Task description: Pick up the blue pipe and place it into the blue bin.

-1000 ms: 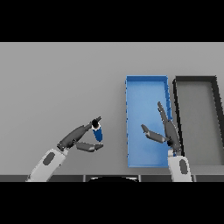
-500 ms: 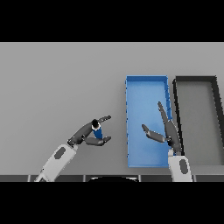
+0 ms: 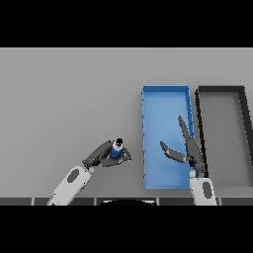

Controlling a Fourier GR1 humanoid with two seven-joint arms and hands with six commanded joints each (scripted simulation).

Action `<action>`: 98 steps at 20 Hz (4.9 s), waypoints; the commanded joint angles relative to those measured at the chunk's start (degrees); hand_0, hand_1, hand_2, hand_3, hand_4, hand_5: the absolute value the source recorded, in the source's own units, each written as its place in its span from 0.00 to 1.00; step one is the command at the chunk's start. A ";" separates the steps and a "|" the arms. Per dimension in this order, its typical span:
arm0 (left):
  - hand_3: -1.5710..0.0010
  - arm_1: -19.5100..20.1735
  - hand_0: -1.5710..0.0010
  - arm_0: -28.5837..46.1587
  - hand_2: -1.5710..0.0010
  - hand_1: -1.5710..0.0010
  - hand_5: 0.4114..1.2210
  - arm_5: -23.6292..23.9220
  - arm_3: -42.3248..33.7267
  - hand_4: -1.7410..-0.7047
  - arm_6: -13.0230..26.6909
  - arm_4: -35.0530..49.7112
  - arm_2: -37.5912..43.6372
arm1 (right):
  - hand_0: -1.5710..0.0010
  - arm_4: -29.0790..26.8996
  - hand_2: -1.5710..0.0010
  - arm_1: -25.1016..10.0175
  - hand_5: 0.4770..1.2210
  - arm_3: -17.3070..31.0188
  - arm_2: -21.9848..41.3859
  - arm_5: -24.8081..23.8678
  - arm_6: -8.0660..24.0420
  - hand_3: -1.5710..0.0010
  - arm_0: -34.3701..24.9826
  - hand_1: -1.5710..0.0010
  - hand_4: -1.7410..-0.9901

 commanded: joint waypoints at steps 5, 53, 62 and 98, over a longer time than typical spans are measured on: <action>0.05 -0.91 0.06 0.84 0.04 0.05 0.96 1.58 -1.53 0.23 -2.02 -2.67 -0.98 | 1.00 -0.14 1.00 -0.29 0.11 1.29 -0.35 0.19 0.98 1.00 -1.38 1.00 0.77; 0.00 -8.80 0.00 -0.02 0.00 0.00 1.00 -8.91 -13.31 0.26 5.06 -9.58 5.27 | 1.00 -20.97 1.00 -8.77 0.05 -18.08 13.89 21.54 26.51 1.00 -23.60 1.00 0.71; 0.00 -11.06 0.00 -0.37 0.00 0.00 1.00 -13.21 -11.56 0.27 3.50 -9.24 7.06 | 0.98 -21.67 0.92 -2.40 0.05 -8.66 17.47 24.71 29.39 0.97 -33.10 0.93 0.69; 0.98 -12.32 0.97 -0.27 0.97 0.97 0.21 -17.37 -10.81 0.74 12.87 -13.27 10.85 | 0.00 -15.32 0.00 11.66 1.00 -8.53 13.93 28.17 24.30 0.00 -27.67 0.00 0.32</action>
